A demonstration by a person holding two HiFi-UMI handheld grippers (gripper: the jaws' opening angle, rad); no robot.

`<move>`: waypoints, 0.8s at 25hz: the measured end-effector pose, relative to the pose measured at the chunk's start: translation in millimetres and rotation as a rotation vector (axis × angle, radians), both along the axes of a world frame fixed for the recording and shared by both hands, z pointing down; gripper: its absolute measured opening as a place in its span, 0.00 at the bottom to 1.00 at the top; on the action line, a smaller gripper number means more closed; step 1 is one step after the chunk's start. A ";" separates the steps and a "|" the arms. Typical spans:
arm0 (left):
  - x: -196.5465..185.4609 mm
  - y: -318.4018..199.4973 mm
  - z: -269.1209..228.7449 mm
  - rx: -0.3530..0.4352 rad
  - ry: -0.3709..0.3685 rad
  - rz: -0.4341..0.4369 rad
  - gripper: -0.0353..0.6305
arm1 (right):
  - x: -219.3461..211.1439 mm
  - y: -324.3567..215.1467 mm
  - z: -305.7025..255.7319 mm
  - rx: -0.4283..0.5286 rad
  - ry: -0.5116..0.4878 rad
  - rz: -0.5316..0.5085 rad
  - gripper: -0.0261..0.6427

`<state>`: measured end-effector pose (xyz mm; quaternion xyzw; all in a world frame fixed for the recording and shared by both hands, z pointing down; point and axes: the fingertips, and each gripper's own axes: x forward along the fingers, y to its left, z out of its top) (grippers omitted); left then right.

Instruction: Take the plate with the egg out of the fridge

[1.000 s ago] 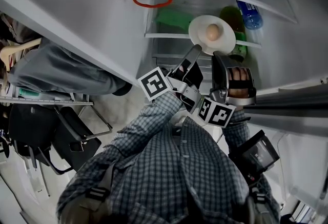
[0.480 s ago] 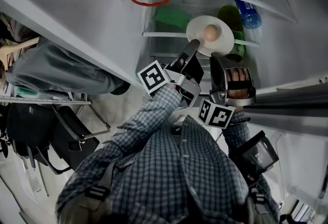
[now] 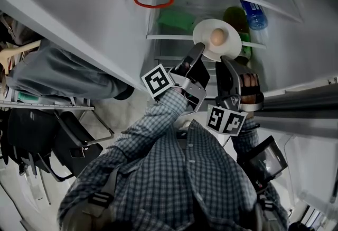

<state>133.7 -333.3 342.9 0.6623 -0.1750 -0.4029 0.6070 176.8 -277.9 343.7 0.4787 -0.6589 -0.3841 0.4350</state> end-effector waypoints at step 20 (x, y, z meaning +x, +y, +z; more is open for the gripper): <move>-6.3 -2.1 4.3 -0.003 0.037 -0.022 0.17 | 81.7 -22.2 -17.0 -0.399 -2.012 0.157 0.14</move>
